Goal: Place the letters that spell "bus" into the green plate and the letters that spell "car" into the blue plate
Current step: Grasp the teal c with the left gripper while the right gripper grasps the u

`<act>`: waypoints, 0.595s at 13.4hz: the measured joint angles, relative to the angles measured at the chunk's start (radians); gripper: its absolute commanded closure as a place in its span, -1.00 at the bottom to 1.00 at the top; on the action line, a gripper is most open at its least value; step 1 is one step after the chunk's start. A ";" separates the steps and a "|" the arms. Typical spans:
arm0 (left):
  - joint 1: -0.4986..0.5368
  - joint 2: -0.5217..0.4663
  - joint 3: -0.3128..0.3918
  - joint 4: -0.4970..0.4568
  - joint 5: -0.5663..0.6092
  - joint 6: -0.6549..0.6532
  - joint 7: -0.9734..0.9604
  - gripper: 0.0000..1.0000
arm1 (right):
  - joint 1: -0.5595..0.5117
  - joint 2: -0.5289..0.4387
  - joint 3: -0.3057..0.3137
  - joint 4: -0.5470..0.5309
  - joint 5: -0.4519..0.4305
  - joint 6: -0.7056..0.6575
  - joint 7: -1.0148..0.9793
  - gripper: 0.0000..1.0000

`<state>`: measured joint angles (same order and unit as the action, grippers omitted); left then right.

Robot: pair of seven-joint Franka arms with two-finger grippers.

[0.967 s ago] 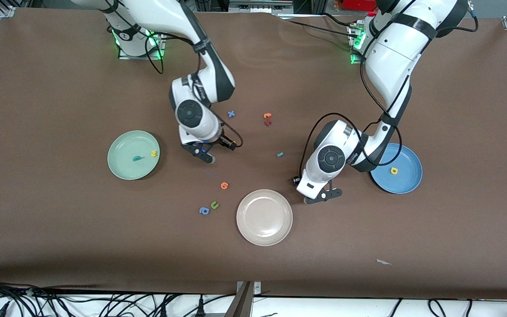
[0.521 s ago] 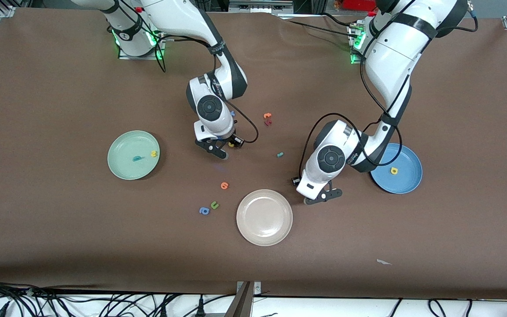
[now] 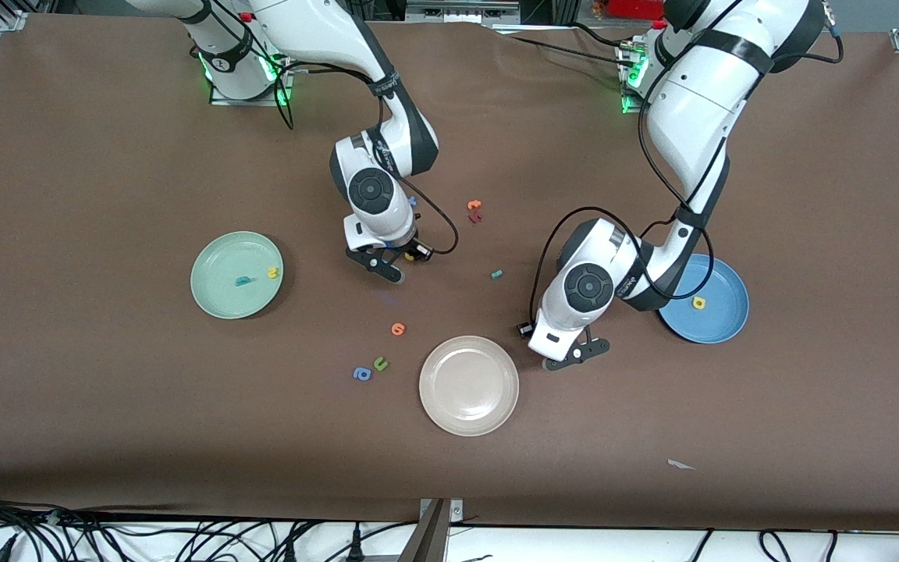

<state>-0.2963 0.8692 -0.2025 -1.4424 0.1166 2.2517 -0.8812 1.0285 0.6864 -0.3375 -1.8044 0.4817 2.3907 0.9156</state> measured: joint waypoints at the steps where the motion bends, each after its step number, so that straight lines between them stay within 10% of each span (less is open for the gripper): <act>1: 0.000 0.001 0.000 0.002 0.000 0.000 -0.004 0.12 | 0.000 -0.001 -0.002 0.000 0.000 0.001 0.000 0.74; 8: 0.000 0.002 0.001 0.006 0.000 -0.001 -0.015 0.48 | 0.004 -0.028 -0.101 0.016 -0.025 -0.079 -0.135 0.75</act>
<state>-0.2963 0.8713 -0.2018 -1.4364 0.1166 2.2508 -0.8962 1.0324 0.6582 -0.4381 -1.7882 0.4566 2.3113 0.7809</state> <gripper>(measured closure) 0.705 0.744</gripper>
